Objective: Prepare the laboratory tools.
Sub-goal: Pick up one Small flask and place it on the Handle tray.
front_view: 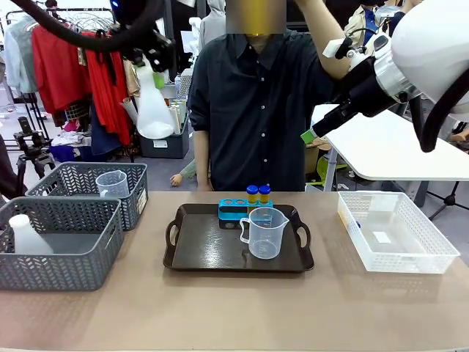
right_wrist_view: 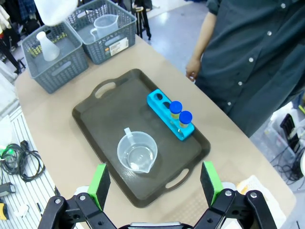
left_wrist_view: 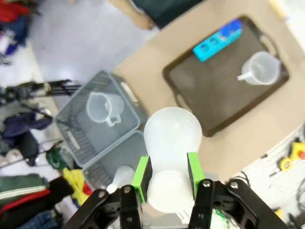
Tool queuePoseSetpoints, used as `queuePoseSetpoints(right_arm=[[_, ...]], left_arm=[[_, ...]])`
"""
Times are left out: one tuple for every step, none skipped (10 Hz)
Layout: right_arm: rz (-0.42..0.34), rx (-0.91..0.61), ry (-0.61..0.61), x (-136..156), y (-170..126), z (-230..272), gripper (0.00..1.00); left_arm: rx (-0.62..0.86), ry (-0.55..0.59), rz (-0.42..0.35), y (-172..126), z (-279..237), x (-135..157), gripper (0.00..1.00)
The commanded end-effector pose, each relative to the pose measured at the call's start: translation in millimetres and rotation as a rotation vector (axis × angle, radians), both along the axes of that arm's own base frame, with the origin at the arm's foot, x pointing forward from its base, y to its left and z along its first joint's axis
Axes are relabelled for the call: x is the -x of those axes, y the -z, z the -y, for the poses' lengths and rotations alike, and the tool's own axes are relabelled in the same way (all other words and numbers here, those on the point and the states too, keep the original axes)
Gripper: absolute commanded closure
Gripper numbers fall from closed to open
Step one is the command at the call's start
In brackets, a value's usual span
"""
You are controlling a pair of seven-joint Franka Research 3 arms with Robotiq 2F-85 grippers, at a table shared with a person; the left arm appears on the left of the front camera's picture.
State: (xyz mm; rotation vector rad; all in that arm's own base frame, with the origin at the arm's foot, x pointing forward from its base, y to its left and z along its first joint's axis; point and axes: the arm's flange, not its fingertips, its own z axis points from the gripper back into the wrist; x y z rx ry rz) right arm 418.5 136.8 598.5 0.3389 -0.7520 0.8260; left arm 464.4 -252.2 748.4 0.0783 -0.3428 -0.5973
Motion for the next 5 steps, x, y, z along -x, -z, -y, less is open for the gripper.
queuePoseSetpoints(right_arm=[[0.002,-0.004,-0.005,-1,-1,1,0.00],[0.002,-0.004,-0.005,-1,-1,1,0.00],[0.002,-0.004,-0.005,-1,-1,1,0.00],[0.002,-0.004,-0.005,-1,-1,1,0.00],[0.002,-0.004,-0.005,-1,-1,1,0.00]], left_arm=[[-0.015,0.136,-0.024,12,14,-18,1.00],[-0.028,0.179,-0.048,31,23,-27,1.00],[-0.031,0.196,-0.081,52,30,-36,1.00],[-0.023,0.215,-0.115,72,33,-45,1.00],[-0.002,0.232,-0.166,98,38,-54,1.00]])
